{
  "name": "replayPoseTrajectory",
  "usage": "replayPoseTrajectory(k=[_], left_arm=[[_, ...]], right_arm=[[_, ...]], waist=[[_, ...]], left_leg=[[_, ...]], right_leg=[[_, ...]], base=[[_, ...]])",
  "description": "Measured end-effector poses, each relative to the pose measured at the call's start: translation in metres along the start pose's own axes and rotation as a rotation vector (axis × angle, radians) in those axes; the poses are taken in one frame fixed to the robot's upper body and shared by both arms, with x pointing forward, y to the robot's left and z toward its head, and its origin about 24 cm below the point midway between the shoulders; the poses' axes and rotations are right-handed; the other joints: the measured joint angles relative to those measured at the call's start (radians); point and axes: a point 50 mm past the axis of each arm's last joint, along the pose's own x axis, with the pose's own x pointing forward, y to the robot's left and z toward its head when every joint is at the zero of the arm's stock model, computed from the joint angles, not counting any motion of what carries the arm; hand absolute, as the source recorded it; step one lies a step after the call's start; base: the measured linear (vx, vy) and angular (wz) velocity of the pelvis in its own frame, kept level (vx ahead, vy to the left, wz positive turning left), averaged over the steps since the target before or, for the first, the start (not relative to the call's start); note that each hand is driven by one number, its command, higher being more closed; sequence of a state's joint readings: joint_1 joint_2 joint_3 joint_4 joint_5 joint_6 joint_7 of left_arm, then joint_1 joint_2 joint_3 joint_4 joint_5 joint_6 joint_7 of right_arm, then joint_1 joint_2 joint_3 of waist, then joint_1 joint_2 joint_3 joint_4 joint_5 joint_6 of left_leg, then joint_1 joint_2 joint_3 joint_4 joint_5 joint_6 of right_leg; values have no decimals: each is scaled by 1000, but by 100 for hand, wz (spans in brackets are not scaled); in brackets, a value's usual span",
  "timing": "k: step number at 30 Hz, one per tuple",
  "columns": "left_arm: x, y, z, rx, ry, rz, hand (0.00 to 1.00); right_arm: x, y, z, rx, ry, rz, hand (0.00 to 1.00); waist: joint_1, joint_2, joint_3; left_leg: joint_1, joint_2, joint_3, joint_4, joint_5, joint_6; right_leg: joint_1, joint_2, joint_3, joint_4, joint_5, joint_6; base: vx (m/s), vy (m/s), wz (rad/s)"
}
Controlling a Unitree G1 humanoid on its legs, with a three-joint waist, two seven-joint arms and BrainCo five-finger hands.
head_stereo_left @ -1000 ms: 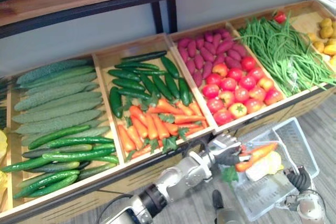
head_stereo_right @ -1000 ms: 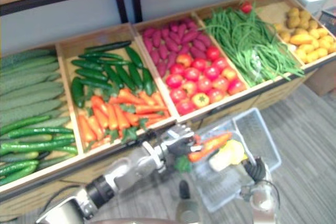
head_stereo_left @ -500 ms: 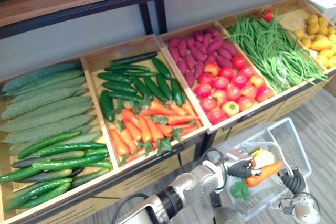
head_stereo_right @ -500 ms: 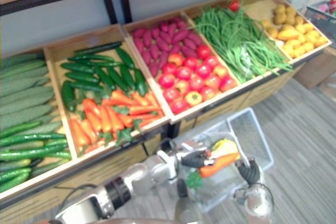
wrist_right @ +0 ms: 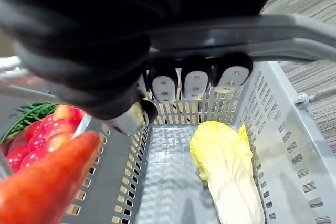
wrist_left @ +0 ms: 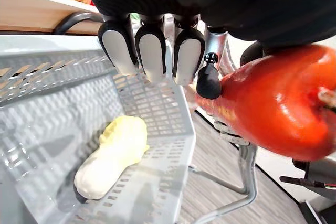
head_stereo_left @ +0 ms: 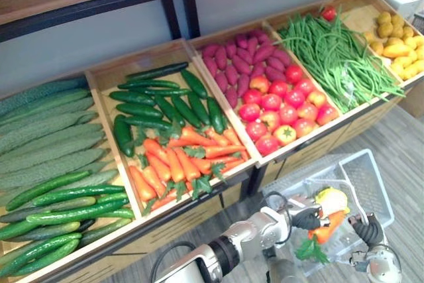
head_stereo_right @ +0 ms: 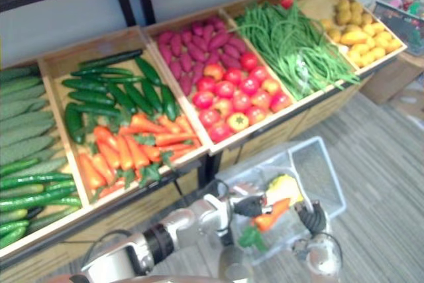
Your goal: Pick vegetable in the basket
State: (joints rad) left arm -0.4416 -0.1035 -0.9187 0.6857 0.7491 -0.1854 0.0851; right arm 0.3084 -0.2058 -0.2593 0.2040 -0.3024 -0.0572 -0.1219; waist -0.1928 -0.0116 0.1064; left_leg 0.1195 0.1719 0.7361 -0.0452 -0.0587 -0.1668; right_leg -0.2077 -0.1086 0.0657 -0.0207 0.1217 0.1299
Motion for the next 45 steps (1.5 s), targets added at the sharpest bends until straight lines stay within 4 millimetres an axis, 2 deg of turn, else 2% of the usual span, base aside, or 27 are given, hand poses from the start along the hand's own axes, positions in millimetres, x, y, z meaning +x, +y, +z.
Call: replayPoseTrajectory(k=[14, 20, 24, 26, 29, 30, 32, 35, 37, 38, 39, 41, 43, 45], left_arm=[[1, -3, 3, 17, -12, -5, 0], [2, 1, 7, 4, -32, 16, 0], [-3, 29, 21, -50, -117, 140, 0], [-12, 48, 20, -40, -145, 218, 0], [-48, 77, 3, -88, -130, 381, 0], [-56, 80, 0, -98, -122, 405, 0], [-89, 91, -15, -92, -67, 500, 0], [-125, 99, -31, -117, 19, 605, 0], [-167, 103, -47, -97, 147, 724, 0], [-175, 103, -51, -94, 178, 747, 0], [-192, 103, -58, -84, 246, 795, 0], [-213, 100, -67, -75, 341, 844, 0], [-243, 90, -80, -64, 492, 887, 0], [-258, 79, -87, -81, 589, 898, 0]], right_arm=[[-2, 8, -4, 32, 25, 7, 100], [-2, 10, -15, 31, 76, -4, 100], [2, 12, -29, 39, 149, -15, 100], [3, 10, -38, 45, 197, -30, 100], [-1, 7, -61, 59, 307, -52, 100], [-3, 7, -66, 61, 330, -56, 100], [-9, 4, -83, 76, 419, -77, 100], [-16, 4, -98, 91, 498, -91, 100], [-24, 6, -112, 105, 581, -105, 100], [-26, 6, -115, 110, 599, -108, 100], [-31, 7, -122, 115, 638, -105, 100], [-36, 9, -129, 124, 682, -104, 100], [-42, 10, -136, 132, 735, -107, 100], [-46, 9, -140, 144, 760, -119, 100]], waist=[[-4, -19, -2], [-1, -20, -2], [8, -21, -4], [16, -21, -4], [44, -20, -21], [51, -20, -22], [69, -18, -26], [85, -20, -34], [103, -24, -48], [111, -25, -48], [118, -28, -51], [118, -31, -57], [134, -35, -62], [143, -34, -69]], left_leg=[[-11, 1, -13, 10, -4, 2], [-14, 0, -51, 13, -3, 4], [-18, -3, -94, 14, 2, 11], [-19, -5, -113, 13, 6, 16], [-30, -4, -153, 11, 15, 24], [-30, -4, -161, 12, 16, 24], [-30, -8, -188, 12, 19, 27], [-30, -17, -212, -3, 28, 34], [-31, -29, -237, -29, 43, 32], [-32, -31, -242, -34, 44, 32], [-38, -36, -263, -43, 50, 35], [-47, -41, -294, -51, 60, 39], [-55, -52, -327, -49, 69, 51], [-70, -59, -356, -49, 75, 59]], right_leg=[[2, -6, -11, 0, 0, 0], [23, -18, -41, -3, 0, 1], [45, -32, -77, -3, -4, 6], [57, -37, -92, -3, -4, 6], [70, -43, -128, -3, -5, 7], [75, -44, -134, -3, -5, 7], [92, -50, -155, -3, -8, 10], [105, -59, -176, -5, -11, 13], [113, -67, -199, -9, -13, 16], [115, -68, -203, -9, -13, 16], [118, -74, -220, -11, -19, 22], [124, -82, -248, -14, -22, 25], [133, -91, -282, -14, -22, 20], [139, -100, -310, -15, -23, 18]], base=[[-32, -46, 3], [-38, -45, 16], [-38, -36, 28], [-48, -44, 27], [-41, -53, 33], [-34, -46, 36], [-42, -36, 31], [-38, -10, 30], [-37, -12, 28], [-34, -9, 30], [-25, -8, 31], [-2, -13, 47], [27, -1, 44], [22, 2, 45]])
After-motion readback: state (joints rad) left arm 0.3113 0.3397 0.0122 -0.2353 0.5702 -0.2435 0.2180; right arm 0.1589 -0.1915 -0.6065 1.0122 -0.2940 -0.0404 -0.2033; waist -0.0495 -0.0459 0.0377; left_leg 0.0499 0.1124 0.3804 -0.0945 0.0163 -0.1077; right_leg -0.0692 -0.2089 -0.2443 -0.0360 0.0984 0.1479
